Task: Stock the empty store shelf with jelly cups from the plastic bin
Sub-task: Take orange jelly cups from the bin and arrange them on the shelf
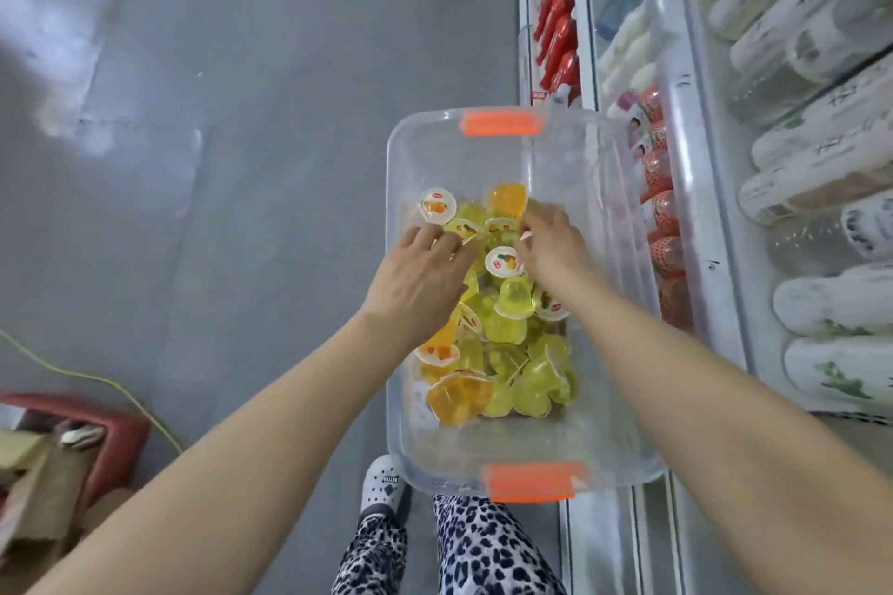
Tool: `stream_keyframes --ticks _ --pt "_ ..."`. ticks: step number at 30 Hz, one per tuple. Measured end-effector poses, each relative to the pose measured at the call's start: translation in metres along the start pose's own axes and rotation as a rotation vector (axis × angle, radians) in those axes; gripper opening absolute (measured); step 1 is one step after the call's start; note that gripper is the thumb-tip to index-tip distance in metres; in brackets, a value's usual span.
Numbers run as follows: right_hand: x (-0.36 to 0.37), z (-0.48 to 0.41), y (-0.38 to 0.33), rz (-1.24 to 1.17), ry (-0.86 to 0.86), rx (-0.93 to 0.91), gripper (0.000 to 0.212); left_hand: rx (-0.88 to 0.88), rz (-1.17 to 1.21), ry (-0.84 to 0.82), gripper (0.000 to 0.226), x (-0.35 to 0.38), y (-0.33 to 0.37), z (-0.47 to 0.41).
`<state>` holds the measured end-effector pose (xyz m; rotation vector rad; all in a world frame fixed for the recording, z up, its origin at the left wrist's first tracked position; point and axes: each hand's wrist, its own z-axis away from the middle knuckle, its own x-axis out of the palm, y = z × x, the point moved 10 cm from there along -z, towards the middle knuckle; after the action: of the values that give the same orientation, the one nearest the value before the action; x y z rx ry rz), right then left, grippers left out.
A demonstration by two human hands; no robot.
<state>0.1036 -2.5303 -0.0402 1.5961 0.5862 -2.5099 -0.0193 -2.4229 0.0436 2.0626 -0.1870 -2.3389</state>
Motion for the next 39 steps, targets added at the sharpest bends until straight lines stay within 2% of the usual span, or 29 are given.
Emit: stream_keyframes --ticks 5,6,9,15,18,21,23,27,33,39 --pt "0.004 0.045 0.011 -0.017 -0.058 0.039 0.061 -0.025 0.049 -0.045 0.044 0.006 0.006 -0.035" --pt "0.006 0.054 0.013 -0.025 -0.062 0.037 0.061 -0.043 0.077 -0.056 0.047 0.009 0.005 -0.050" --pt "0.012 0.073 0.014 -0.020 -0.023 -0.045 0.044 -0.079 0.132 -0.110 0.063 0.031 0.004 -0.094" --pt "0.016 0.080 0.022 -0.059 0.050 -0.078 0.035 -0.047 0.060 -0.214 0.088 0.081 0.013 -0.140" --pt "0.014 0.080 0.024 -0.087 0.050 -0.071 0.035 -0.136 0.091 -0.173 0.070 0.083 0.003 -0.142" --pt "0.014 0.083 0.024 -0.060 0.036 -0.079 0.037 -0.186 0.123 -0.168 0.047 0.077 -0.008 -0.137" --pt "0.015 0.085 0.023 -0.067 0.016 -0.081 0.041 -0.186 0.109 -0.189 0.044 0.071 -0.014 -0.129" --pt "0.009 0.092 0.019 -0.140 0.042 -0.069 0.049 -0.196 0.189 -0.191 0.046 0.046 -0.015 -0.107" --pt "-0.025 0.128 0.018 -0.191 0.222 -0.072 0.052 -0.144 0.461 -0.021 0.069 -0.001 -0.001 -0.060" --pt "-0.059 0.205 0.019 -0.197 0.409 0.014 0.050 -0.085 0.479 0.050 0.070 -0.040 0.028 -0.001"
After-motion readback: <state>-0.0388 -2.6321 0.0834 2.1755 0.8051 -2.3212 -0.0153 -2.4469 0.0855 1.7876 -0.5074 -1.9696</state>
